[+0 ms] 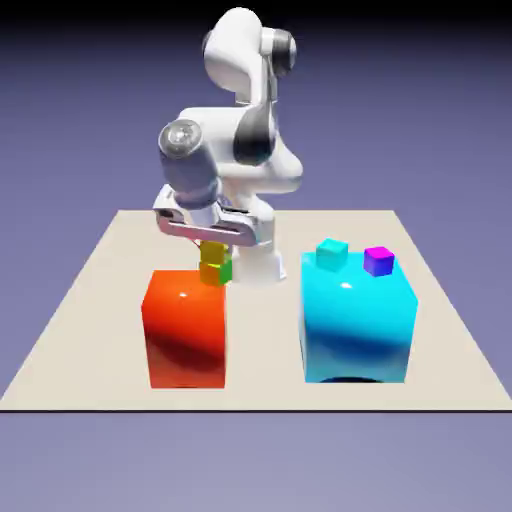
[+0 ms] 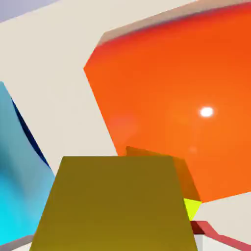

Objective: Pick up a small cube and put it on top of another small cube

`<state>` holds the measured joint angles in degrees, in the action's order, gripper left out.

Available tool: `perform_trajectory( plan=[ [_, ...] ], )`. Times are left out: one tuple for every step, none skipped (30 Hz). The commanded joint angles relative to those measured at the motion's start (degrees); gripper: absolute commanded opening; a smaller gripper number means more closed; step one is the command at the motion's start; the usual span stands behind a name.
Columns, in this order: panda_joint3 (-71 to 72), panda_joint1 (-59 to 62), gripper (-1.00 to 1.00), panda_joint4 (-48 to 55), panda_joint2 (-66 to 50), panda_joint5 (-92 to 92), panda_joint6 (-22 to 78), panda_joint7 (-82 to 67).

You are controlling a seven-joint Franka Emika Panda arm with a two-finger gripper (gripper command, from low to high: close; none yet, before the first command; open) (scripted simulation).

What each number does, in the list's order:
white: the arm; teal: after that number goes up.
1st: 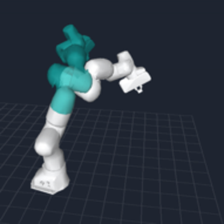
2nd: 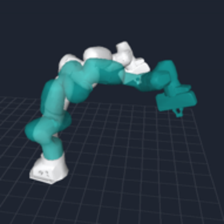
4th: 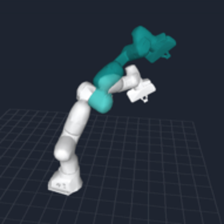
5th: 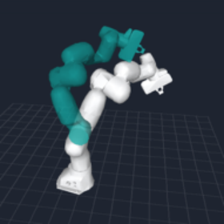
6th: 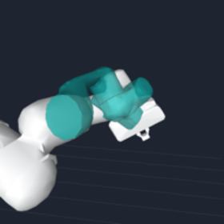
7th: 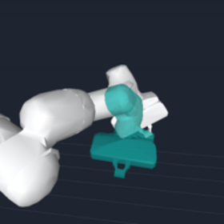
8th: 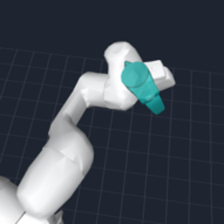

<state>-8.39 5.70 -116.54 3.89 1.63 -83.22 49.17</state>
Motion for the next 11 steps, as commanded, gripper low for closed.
perform_trajectory(
  plan=[
    [-0.20, -0.46, -1.00, -0.01, 0.25, -0.19, 0.28, -0.23],
    [-0.20, -0.46, -1.00, -0.01, 0.25, -0.19, 0.28, -0.23],
    [-0.18, -0.48, -1.00, -2.08, 0.49, -0.20, -1.56, -0.22],
    [-0.15, -0.49, -1.00, -4.16, 0.72, -0.21, -3.40, -0.22],
    [-0.13, -0.51, -1.00, -6.23, 0.96, -0.22, -5.24, -0.21],
    [-0.11, -0.52, -1.00, -8.31, 1.20, -0.24, -7.08, -0.21],
    [-0.08, -0.53, -1.00, -10.38, 1.43, -0.25, -8.92, -0.20],
    [-0.08, -0.54, -1.00, -11.05, 1.51, -0.25, -9.52, -0.20],
    [-0.08, -0.54, 1.00, -11.05, 1.51, -0.25, -9.52, -0.20],
    [-0.08, -0.54, 1.00, -11.05, 1.51, -0.25, -9.52, -0.20],
    [-0.10, -0.52, 1.00, -8.98, 1.27, -0.24, -7.68, -0.20]
  ],
)
